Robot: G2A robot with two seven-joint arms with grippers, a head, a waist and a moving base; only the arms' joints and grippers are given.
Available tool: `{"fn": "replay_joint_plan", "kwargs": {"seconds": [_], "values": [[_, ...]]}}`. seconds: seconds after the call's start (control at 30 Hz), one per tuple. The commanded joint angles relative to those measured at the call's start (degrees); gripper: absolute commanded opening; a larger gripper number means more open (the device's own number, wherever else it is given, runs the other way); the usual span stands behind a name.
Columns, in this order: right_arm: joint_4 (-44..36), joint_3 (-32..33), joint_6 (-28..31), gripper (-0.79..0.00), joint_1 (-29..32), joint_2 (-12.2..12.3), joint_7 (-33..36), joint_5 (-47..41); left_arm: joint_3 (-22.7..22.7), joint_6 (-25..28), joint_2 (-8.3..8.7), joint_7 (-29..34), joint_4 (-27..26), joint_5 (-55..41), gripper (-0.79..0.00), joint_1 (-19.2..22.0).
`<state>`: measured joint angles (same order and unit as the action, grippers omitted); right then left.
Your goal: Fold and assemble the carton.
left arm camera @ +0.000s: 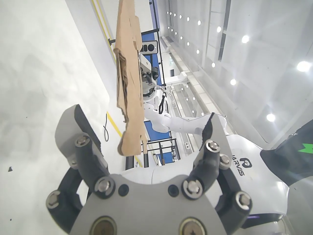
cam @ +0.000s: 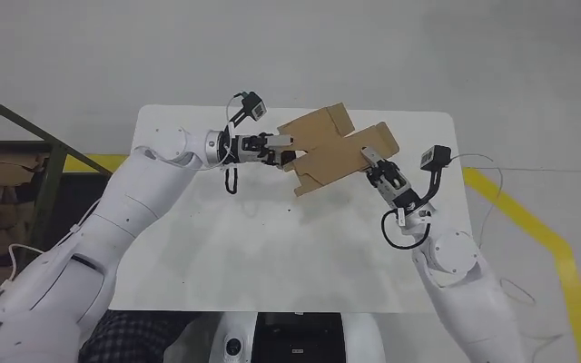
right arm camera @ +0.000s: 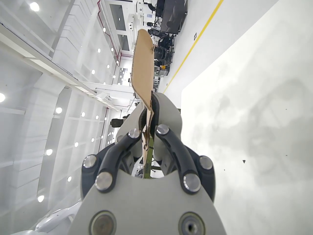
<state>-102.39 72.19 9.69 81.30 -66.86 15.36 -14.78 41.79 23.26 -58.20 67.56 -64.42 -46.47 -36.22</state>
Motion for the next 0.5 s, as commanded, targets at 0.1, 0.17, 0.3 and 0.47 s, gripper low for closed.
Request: {"fn": "replay_joint_plan", "kwargs": {"seconds": [0.1,0.17,0.3,0.47], "values": [[-1.19,0.05,0.23,-0.785,0.53,-0.11,-0.49,1.4,0.95,-0.43,-0.28,-0.96,-0.25,1.08,-0.739,-0.61],[-1.68,0.05,0.4,-0.785,0.76,-0.15,-0.58,2.19,1.37,-0.76,-0.38,-1.42,-0.28,1.4,-0.785,-0.87],[-2.62,-0.03,0.53,-0.785,1.25,-0.23,-0.79,3.55,2.3,-1.43,-0.56,-1.98,-0.14,1.82,-0.785,-1.23],[-3.88,-0.16,0.8,-0.394,1.82,-0.3,-0.41,5.24,3.56,-1.92,-0.74,-1.88,-0.25,2.24,-0.785,-1.46]]}}
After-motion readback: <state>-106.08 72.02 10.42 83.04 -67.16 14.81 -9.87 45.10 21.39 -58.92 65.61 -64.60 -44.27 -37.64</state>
